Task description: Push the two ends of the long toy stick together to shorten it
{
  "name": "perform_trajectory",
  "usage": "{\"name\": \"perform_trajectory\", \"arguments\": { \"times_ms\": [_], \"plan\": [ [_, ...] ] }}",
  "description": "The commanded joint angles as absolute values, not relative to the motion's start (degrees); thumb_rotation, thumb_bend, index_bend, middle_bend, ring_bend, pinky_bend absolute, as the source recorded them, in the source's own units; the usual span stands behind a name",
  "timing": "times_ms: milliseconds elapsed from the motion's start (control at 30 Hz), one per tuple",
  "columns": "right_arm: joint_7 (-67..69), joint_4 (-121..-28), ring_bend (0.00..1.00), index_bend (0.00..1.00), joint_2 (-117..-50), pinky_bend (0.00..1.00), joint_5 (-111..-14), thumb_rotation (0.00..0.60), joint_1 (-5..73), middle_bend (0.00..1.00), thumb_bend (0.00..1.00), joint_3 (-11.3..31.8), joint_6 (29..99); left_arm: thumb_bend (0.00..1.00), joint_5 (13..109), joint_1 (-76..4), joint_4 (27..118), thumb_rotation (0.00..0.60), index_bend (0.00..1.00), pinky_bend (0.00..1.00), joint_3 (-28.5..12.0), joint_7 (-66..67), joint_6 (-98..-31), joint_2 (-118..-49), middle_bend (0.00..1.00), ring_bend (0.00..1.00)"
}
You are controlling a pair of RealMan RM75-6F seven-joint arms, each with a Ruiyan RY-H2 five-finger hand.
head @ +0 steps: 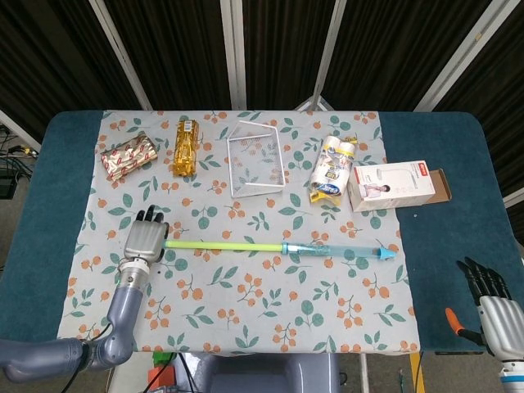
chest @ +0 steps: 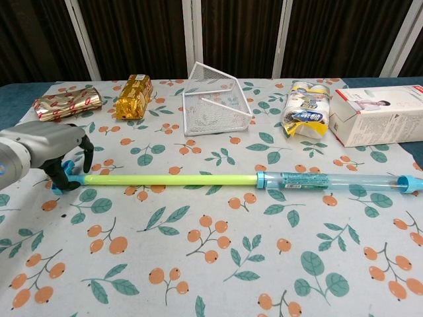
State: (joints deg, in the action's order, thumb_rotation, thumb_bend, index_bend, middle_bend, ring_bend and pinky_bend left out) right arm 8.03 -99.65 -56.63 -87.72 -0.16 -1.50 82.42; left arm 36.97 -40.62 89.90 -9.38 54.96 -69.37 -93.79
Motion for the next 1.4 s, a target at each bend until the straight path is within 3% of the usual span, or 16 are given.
{"name": "perform_trajectory", "arguments": {
  "times_ms": [33,900,1400],
  "plan": [
    [8.0,-99.6,0.0,0.0,-56.6,0.0,-87.7,0.6,-0.2,0.0,0.4,-1.5,82.4,0.42,36.3,-40.9,89.5,0.6,0.47,0.13,-9.3,55.3,-69.4,-94.0,0.18,0.02],
    [6.5,-99.5,0.0,0.0,-57.0,0.0,-87.9,0.6,-0.2,0.0,0.4,-1.5,82.7,0.49,35.6,-40.5,88.8,0.6,0.57,0.13,-7.9,52.9,-69.8,-94.1,0.2,0.02],
    [2.2,-105.5,0.0,0.0,-55.9,0.0,-89.9,0.6,2.8,0.0,0.4,-0.1,80.9,0.49,39.3,-39.5,102.5,0.6,0.58,0.13,-8.3,52.1,-74.6,-88.0,0.2,0.02]
  ]
}}
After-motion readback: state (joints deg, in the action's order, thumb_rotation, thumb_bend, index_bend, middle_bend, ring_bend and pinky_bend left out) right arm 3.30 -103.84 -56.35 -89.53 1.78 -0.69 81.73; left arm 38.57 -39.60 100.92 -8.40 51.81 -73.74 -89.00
